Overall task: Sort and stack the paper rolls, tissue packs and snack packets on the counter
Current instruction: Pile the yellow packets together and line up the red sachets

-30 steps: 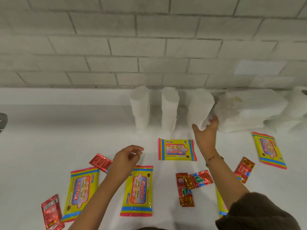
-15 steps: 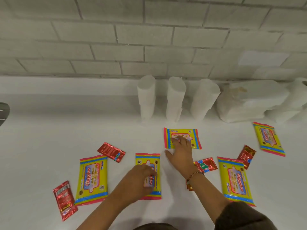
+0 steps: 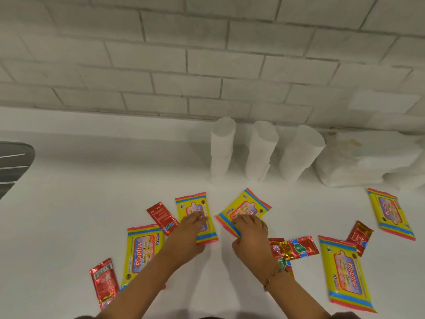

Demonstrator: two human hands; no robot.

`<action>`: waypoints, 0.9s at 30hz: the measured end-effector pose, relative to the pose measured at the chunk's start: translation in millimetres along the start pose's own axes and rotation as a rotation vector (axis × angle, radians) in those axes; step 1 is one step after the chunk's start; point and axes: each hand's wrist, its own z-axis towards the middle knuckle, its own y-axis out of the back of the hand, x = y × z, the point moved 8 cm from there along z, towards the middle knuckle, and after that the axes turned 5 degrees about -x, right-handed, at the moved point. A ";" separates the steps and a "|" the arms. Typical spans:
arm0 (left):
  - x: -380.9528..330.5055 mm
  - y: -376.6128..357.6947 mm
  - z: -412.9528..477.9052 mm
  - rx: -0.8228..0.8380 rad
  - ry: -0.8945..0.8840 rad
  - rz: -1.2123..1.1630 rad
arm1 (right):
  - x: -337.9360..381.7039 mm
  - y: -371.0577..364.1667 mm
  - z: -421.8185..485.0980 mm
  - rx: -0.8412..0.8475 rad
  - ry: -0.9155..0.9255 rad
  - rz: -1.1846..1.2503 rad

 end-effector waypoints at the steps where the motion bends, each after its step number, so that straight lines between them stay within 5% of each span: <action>1: 8.0 3.9 6.8 -0.013 0.011 0.002 | 4.1 -2.4 -1.9 -0.024 0.029 0.028; 9: 70.7 40.7 77.0 -0.143 0.137 0.286 | 26.9 -9.0 4.5 0.095 0.052 0.293; 14: 84.9 61.6 124.4 -0.143 0.250 0.149 | 42.4 -13.6 6.7 0.134 0.078 0.163; 20: 93.7 74.5 157.7 -0.164 0.299 0.065 | 49.6 -18.3 14.4 -0.020 0.110 -0.105; 27: 95.4 98.7 147.4 -0.310 0.219 -0.192 | 75.8 -20.9 27.0 -0.044 0.316 -0.276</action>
